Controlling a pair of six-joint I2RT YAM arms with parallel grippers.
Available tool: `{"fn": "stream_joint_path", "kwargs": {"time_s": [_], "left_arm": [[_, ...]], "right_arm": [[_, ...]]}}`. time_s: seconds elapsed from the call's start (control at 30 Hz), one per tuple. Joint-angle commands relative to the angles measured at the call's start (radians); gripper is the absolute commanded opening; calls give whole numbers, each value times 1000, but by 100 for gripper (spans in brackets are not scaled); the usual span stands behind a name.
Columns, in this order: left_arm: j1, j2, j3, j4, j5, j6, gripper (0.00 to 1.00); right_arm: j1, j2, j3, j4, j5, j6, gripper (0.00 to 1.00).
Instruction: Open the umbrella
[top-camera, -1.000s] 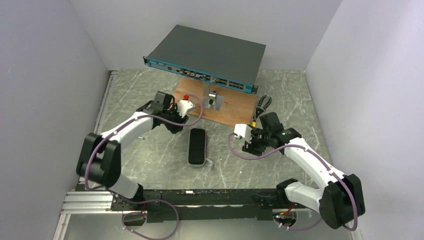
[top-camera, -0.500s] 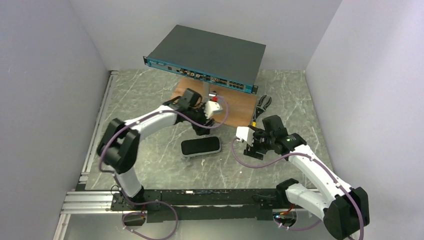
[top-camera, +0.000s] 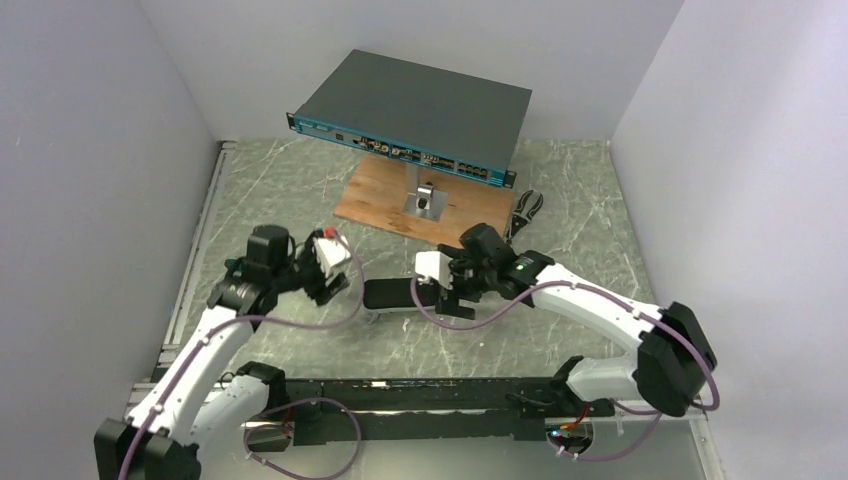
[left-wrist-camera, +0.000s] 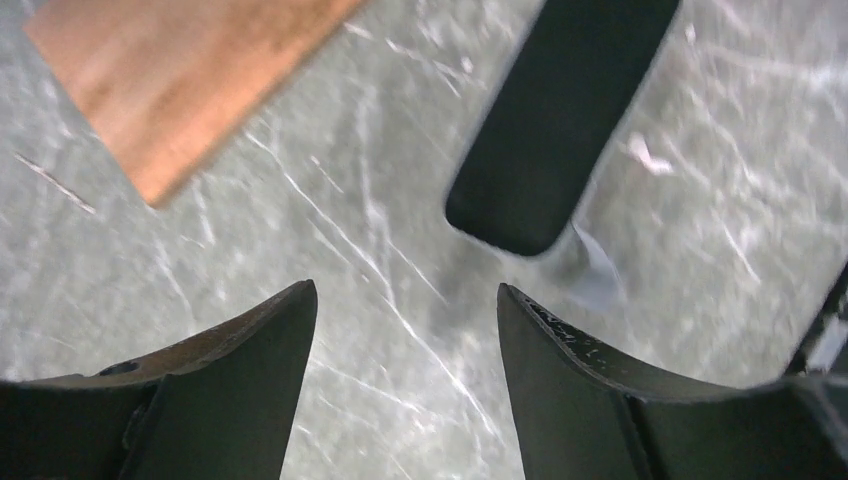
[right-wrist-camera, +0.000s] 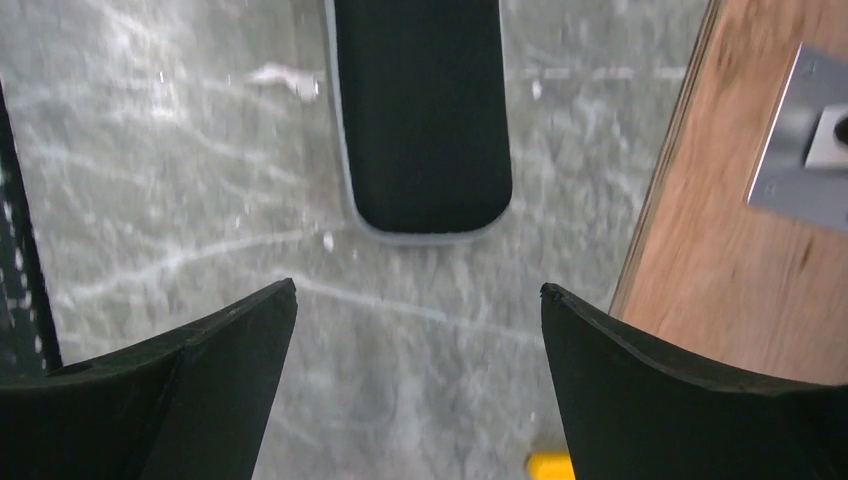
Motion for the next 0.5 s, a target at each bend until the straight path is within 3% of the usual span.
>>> {"fn": "stream_joint_path", "kwargs": {"time_s": [0.0,0.3,0.47], "left_arm": [[4,-108,-116,-109,43,206,72],[4,-237,-213,-185,75,272,72],[4,-221,-250,-118,78,239,66]], "right_arm": [[84,107,87,137,49,67,94],[123,321,129,237,50,15,95],[111,361,68,280,126,38,82]]}}
